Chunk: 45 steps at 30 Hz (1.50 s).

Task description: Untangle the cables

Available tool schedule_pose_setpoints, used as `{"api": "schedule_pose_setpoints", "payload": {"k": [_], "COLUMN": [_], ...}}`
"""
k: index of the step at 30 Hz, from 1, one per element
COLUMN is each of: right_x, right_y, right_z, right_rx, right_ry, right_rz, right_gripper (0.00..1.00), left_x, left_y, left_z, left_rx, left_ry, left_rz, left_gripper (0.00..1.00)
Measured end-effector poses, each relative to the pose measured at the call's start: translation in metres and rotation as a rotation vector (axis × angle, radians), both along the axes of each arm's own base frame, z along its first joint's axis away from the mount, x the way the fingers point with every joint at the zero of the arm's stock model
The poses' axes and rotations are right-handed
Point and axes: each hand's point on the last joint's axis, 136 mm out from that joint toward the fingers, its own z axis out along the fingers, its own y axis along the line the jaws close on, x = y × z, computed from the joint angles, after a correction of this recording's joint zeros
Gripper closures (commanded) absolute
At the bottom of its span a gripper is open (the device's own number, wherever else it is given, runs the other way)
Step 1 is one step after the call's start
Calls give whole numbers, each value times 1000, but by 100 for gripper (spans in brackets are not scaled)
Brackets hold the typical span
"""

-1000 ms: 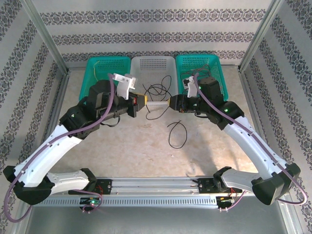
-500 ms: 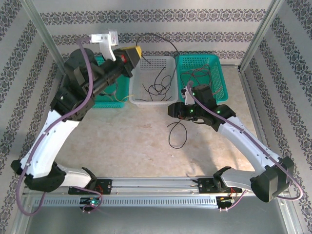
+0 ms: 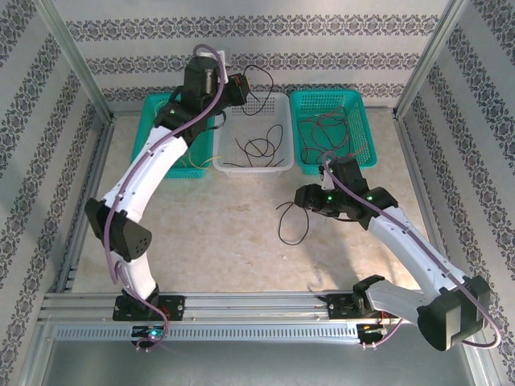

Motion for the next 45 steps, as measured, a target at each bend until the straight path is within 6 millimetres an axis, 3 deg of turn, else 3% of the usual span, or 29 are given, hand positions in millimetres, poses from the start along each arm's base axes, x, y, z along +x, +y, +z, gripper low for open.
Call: {"api": "schedule_pose_setpoints", "payload": {"k": [1,3,6,11,14,18,26,30,37,45], "right_x": [0,-1,-2,1,3,9,39,51,72,72], "right_y": [-1,-3,-5,-11,-14,-12,17,19,26,19], "right_z": [0,-1,-5,-28,-50,-73,-101,-120,-143,-153], "right_rx": [-1,-8,-23,-101,-161,-217,-331,-371,-407,-452], "right_ry": [1,5,22,89,148,221,270,307,348,382], "right_rz": [-4,-8,-12,-16,-9,4,28,-27,-68,-111], "right_gripper": [49,49,49,50,52,55,59,62,69,71], "left_x": [6,20,42,49,42,13,-97,-140,-168,-171], "left_y": [0,1,7,12,14,26,59,68,76,77], "left_z": [-6,-18,-41,-80,-89,-92,-59,-63,-107,-109], "left_rx": [20,56,98,145,157,174,114,89,111,116], "left_ry": [3,16,45,125,148,177,110,100,192,199], "left_rz": [9,28,62,77,76,68,-5,-53,-73,-74], "left_gripper": [97,73,58,54,54,52,46,45,45,45]}}
